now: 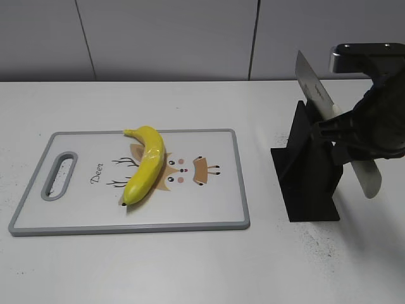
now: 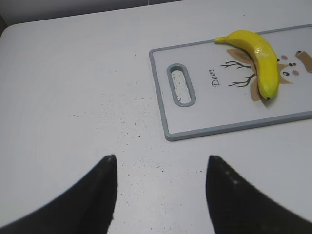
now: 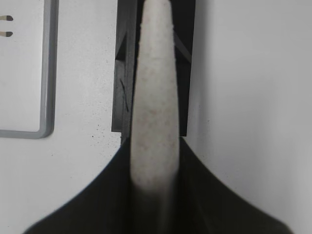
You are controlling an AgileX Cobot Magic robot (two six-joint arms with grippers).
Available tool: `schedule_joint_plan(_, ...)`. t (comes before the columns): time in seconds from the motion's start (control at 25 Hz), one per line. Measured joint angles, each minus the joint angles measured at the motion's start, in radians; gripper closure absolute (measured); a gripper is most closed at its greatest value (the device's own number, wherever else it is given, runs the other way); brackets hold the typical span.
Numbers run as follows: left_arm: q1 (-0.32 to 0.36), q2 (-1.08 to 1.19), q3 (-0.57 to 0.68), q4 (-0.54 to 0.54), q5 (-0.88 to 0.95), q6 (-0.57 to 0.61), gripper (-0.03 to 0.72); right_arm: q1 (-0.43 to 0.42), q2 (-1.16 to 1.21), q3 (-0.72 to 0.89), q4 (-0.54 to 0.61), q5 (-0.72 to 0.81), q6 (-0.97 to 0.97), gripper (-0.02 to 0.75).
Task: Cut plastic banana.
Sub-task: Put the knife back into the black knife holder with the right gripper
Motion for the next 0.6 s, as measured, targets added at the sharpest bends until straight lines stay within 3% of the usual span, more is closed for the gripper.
schedule_joint_plan(0.6, 0.000, 0.000, 0.000, 0.000, 0.000, -0.001, 0.135, -0.001, -0.089, -0.047, 0.008, 0.017, 0.037, 0.578)
